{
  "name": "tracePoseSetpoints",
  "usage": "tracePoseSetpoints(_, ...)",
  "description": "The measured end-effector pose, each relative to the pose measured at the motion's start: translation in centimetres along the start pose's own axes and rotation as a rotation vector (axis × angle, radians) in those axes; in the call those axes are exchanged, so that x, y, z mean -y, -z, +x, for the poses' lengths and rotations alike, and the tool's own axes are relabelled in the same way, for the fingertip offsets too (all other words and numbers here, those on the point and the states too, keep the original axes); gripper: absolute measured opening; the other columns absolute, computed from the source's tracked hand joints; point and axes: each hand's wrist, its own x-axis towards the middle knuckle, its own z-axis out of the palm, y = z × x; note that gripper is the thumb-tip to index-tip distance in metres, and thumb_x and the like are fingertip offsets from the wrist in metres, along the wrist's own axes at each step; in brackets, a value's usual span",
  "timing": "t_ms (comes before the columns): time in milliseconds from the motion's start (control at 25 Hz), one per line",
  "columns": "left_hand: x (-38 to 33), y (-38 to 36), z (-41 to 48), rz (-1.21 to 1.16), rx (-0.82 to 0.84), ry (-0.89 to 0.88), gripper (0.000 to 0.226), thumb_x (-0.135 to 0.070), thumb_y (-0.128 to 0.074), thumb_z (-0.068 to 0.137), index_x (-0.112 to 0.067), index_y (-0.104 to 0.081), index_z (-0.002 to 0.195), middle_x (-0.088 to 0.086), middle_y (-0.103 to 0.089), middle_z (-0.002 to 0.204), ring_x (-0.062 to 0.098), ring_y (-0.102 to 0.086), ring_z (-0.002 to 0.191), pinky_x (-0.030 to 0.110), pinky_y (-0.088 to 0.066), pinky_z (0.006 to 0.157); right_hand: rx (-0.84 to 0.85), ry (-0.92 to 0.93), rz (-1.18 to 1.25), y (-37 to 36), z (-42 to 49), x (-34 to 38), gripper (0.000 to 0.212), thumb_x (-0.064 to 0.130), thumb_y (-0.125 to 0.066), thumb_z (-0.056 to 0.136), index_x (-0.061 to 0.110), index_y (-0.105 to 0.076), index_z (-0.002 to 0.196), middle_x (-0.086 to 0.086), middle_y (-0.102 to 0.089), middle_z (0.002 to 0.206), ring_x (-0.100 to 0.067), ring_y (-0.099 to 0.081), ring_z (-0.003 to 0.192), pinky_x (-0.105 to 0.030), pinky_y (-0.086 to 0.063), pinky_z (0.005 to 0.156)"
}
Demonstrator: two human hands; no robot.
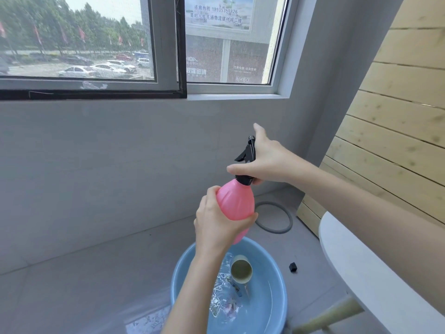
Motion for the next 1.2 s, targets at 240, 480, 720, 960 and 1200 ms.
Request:
tracePoseSetpoints(240,-0.2,0.6,0.3,-0.108,0.016,0.006,0.074,-0.052,-0.085,0.052,-0.038,-0.043,0.111,-0.015,-0.055,0.106,0.011,-0.054,0.099,0.038,-0.049,0.088,0.121,0.031,0.298,3.2,-0.4,-0.7,0.119,0.079,-0.058,0.054,0.038,-0.001,0.150,-0.001,-0.066,0.114,-0.016,-0.073,0.082,-0.036,-0.053,0.092)
tracePoseSetpoints(480,-0.3,1.1,0.4,-0.173,0.064,0.047,0.073,-0.053,-0.085,0.051,-0.039,-0.045,0.110,-0.018,-0.057,0.103,0.010,-0.056,0.101,0.035,-0.051,0.086,0.162,0.102,0.499,2.2,-0.8,-3.6,0.116,0.037,-0.084,0.057,0.021,-0.019,0.151,0.006,-0.065,0.122,-0.004,-0.064,0.108,-0.033,-0.046,0.102)
tracePoseSetpoints(720,-0.8,1.2,0.2,-0.174,0.078,0.056,0.076,-0.059,-0.077,0.045,-0.039,-0.044,0.110,-0.019,-0.056,0.103,0.011,-0.056,0.102,0.038,-0.052,0.086,-0.050,0.193,0.651,-2.2,-0.8,-2.4,0.057,0.006,-0.079,0.075,0.013,-0.056,0.126,0.000,-0.073,0.105,-0.011,-0.069,0.098,-0.031,-0.052,0.095)
tracePoseSetpoints(960,-0.7,1.4,0.4,-0.164,0.052,0.039,0.073,-0.058,-0.078,0.046,-0.040,-0.043,0.108,-0.021,-0.055,0.099,0.010,-0.055,0.100,0.040,-0.052,0.084,-0.032,0.246,0.737,-2.2,-0.8,-2.6,0.037,-0.006,-0.071,0.079,0.005,-0.063,0.113,-0.007,-0.073,0.106,-0.017,-0.070,0.098,-0.033,-0.053,0.094)
tracePoseSetpoints(1200,-0.8,1.3,0.4,-0.188,-0.023,0.061,0.070,-0.053,-0.084,0.052,-0.040,-0.042,0.107,-0.018,-0.055,0.103,0.010,-0.055,0.101,0.039,-0.051,0.086,-0.287,0.190,0.716,-4.4,-1.5,-1.6,0.049,0.013,-0.085,0.069,0.014,-0.057,0.109,0.001,-0.071,0.100,-0.004,-0.068,0.090,-0.022,-0.053,0.086)
